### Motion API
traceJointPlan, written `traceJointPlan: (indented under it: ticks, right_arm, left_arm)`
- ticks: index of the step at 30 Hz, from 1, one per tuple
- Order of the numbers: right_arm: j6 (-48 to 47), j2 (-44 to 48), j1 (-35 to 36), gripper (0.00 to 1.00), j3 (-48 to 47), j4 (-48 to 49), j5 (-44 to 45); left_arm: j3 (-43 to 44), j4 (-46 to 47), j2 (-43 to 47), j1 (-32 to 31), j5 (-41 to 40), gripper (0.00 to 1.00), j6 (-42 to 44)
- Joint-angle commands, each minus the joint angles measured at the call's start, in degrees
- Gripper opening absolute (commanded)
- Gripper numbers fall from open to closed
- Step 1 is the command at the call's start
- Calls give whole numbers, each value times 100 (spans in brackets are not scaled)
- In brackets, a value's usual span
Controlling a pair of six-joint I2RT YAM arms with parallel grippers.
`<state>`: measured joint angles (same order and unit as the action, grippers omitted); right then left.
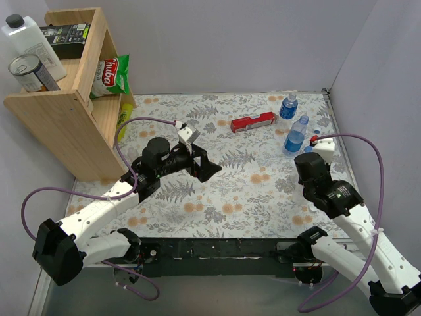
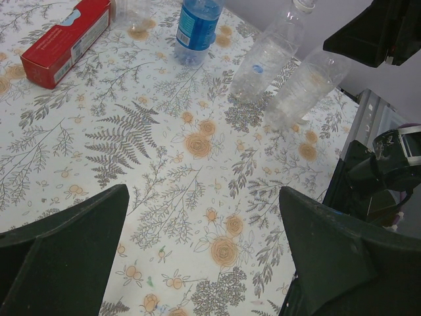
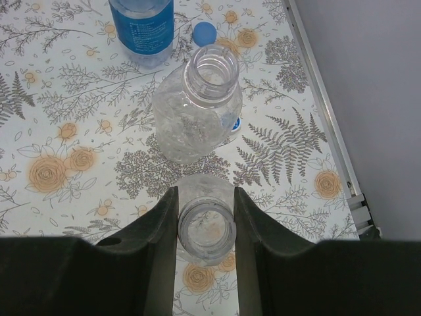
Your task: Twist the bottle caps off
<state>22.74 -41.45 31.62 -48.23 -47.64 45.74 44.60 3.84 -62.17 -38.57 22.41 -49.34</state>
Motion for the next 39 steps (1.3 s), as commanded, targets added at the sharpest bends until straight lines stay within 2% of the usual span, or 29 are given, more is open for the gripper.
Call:
traceJointPlan:
  ticks: [1, 5, 8, 13, 16, 19, 22, 26, 29, 30, 35, 39]
  right_arm:
    - [204, 128, -6, 38, -2, 70, 251]
    - [248, 155, -15, 58, -11, 44, 304]
    - [266, 146, -15, 66, -37, 9, 339]
    - [283, 146, -15, 70, -64, -44, 401]
    - [336, 216, -15, 78, -195, -175, 489]
    - [143, 313, -6, 79, -432, -132, 445]
    - [-287, 392, -24, 80, -573, 298, 323]
    - [-849, 410, -15, 80, -732, 1332, -422]
    - [-1245, 331, -15, 80, -758, 2106, -1116]
    - [-1376, 261, -15, 80, -767, 2257, -1276]
    - [-1527, 6, -15, 80, -820, 2909, -1962]
    - [-1571, -47, -15, 80, -759, 3155, -2139]
  left_arm:
    - [84, -6, 65, 16, -71, 98, 12]
    - [84, -6, 56, 16, -71, 98, 12]
    - [84, -6, 47, 16, -70, 98, 4]
    - [84, -6, 30, 16, -53, 98, 12]
    - [75, 3, 21, 25, -114, 98, -49]
    - [93, -41, -23, 77, -570, 98, -189]
    - [137, -111, -41, 384, -1071, 98, -488]
    - [172, -172, 108, 850, -1713, 98, -700]
    - [181, -173, 249, 877, -2171, 98, -542]
    - [163, -129, 354, 877, -2545, 98, -489]
    - [111, -41, 592, 877, -2988, 98, -427]
    - [84, -23, 662, 877, -3155, 98, -366]
